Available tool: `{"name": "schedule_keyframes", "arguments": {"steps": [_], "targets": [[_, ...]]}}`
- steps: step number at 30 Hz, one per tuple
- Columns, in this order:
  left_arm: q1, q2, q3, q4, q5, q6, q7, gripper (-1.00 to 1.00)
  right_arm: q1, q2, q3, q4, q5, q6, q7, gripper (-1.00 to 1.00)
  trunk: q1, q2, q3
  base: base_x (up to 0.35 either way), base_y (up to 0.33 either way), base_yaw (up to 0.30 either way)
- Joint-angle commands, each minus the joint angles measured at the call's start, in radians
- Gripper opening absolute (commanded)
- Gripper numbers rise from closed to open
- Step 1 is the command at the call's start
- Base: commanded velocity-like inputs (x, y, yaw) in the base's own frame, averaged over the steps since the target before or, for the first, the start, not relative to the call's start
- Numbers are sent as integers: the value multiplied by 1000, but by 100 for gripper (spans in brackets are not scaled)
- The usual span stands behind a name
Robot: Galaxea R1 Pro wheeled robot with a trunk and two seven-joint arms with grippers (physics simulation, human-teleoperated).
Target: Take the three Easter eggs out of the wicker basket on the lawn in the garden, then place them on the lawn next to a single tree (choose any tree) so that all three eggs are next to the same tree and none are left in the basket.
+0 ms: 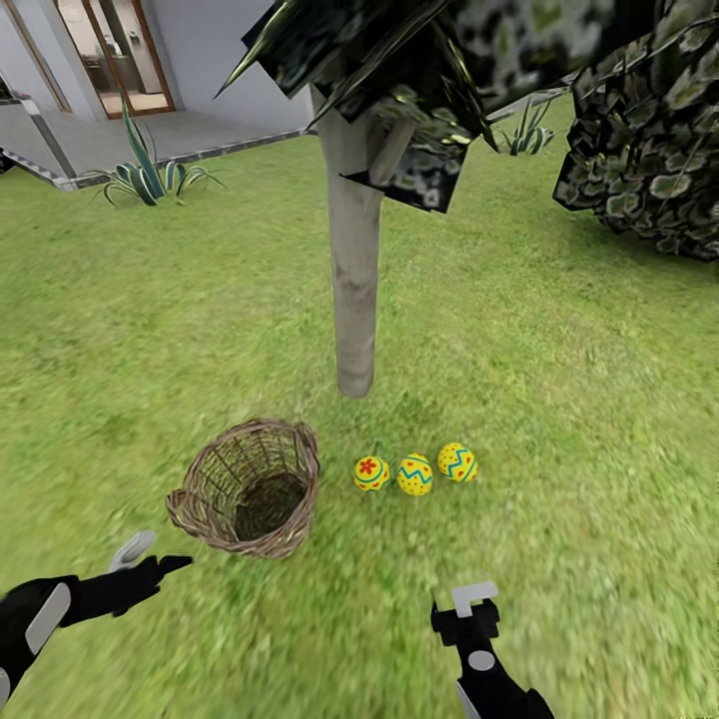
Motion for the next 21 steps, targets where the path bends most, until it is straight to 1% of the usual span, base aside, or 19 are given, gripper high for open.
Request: {"name": "schedule_keyframes", "arguments": {"steps": [1, 3, 6, 8, 10, 11, 12, 14, 16, 17, 21], "targets": [[0, -1, 1, 3, -8, 3, -2, 100, -1, 0, -1, 10, 4, -9, -4, 100, 0, 0, 1, 0, 0, -102], [0, -3, -3, 6, -19, -19, -3, 100, -1, -1, -1, 34, 2, -41, -5, 100, 0, 0, 4, 0, 0, -102], [0, -4, -4, 8, -24, -40, -3, 100, -1, -1, -2, 66, 0, -76, -5, 100, 0, 0, 9, 0, 0, -102], [0, -7, -4, 9, -26, -44, -3, 100, 1, -14, -2, 88, -1, -92, -5, 100, 0, 0, 12, 0, 0, -102], [0, -16, -5, 11, -28, -48, -2, 100, 12, -33, -3, 109, -1, -138, -5, 100, 0, 0, 16, 0, 0, -102], [0, -23, -5, 11, -29, -53, -1, 100, 16, -38, -3, 117, -1, -163, -5, 100, 0, 0, 17, 0, 0, -102], [0, -39, -6, 14, -30, -73, 0, 100, 22, -42, -3, 136, 0, -214, -5, 100, 0, 0, 19, 0, 0, -102], [0, -53, -6, 34, -36, -100, 0, 100, 25, -45, -3, 155, 0, -254, -5, 100, 0, 0, 22, 0, 0, -102], [0, -62, -6, 58, -52, -127, 1, 100, 26, -46, -3, 172, -1, -274, -5, 100, 0, 0, 25, 0, 0, -102], [0, -65, -6, 68, -68, -143, 1, 100, 27, -48, -4, 181, -2, -281, -5, 100, 0, 0, 27, 0, 0, -102], [0, -67, -5, 77, -86, -159, 2, 100, 27, -49, -4, 195, -1, -287, -5, 100, 0, 0, 33, 0, 0, -102]]}}
